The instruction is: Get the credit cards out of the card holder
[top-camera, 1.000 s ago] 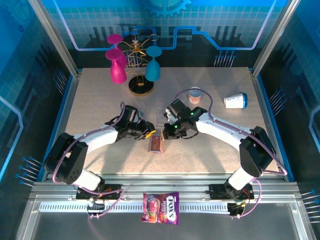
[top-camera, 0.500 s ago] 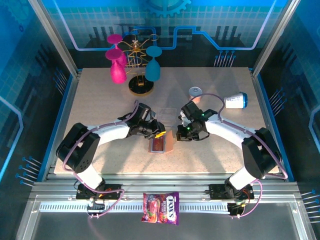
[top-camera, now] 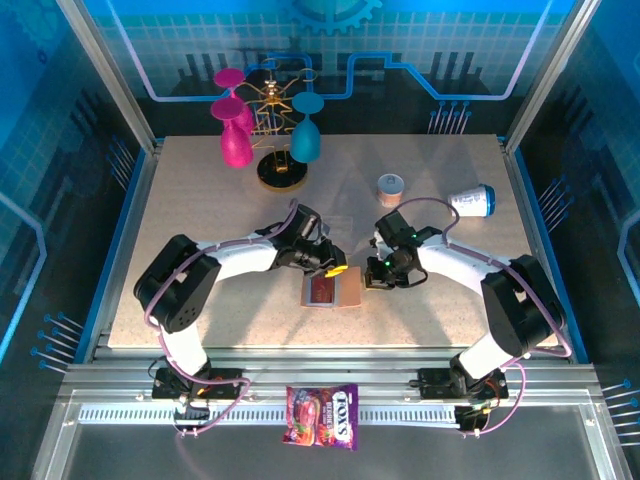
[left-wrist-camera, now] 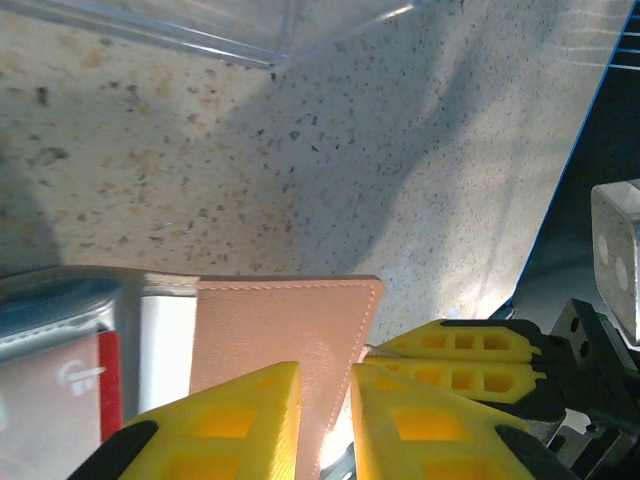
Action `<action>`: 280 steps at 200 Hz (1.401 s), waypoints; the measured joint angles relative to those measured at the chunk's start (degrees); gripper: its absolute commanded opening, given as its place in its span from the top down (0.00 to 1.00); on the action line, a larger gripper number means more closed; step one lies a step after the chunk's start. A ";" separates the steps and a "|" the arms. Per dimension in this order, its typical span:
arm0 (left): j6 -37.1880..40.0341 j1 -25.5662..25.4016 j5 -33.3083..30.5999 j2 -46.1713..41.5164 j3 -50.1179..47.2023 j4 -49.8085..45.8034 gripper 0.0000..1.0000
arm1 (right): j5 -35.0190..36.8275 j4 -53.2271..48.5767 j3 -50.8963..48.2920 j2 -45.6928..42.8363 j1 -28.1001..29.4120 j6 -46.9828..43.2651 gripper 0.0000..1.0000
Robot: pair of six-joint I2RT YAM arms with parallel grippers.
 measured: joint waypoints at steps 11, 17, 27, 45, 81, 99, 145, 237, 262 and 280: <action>0.00 -0.26 0.22 0.72 0.76 -0.04 0.79 | 0.02 0.31 0.00 0.00 -0.46 -0.15 0.91; 0.00 -0.42 0.37 1.20 1.18 -0.02 0.79 | 0.04 0.39 0.00 0.00 -0.72 -0.22 0.90; -0.02 -0.61 0.42 2.01 1.73 0.02 0.80 | 0.20 0.42 0.00 0.00 -1.07 -0.37 0.88; -0.04 -0.90 0.44 2.97 1.92 0.07 0.81 | 0.33 0.37 0.00 0.00 -1.38 -0.61 0.85; -0.24 -1.18 1.20 5.35 2.01 0.17 0.81 | 0.68 -0.37 0.00 -1.60 -1.42 -0.70 0.76; -0.24 -1.20 1.46 5.88 2.03 0.20 0.82 | 1.57 -1.64 0.02 -3.30 -1.42 -0.63 0.74; -0.26 -1.20 1.90 6.19 3.02 0.42 0.82 | 2.40 -4.85 1.73 -7.26 -1.46 -0.11 0.72; -0.52 -1.20 1.90 6.36 3.02 0.52 0.82 | -7.91 1.88 3.56 -4.46 1.66 5.11 0.80; -0.66 -1.20 1.88 6.36 2.99 0.55 0.82 | -7.39 1.86 3.56 -1.25 2.62 5.53 0.81; -0.68 -1.16 1.81 6.34 2.84 0.68 0.82 | -5.40 0.68 3.56 -0.15 3.21 5.22 0.81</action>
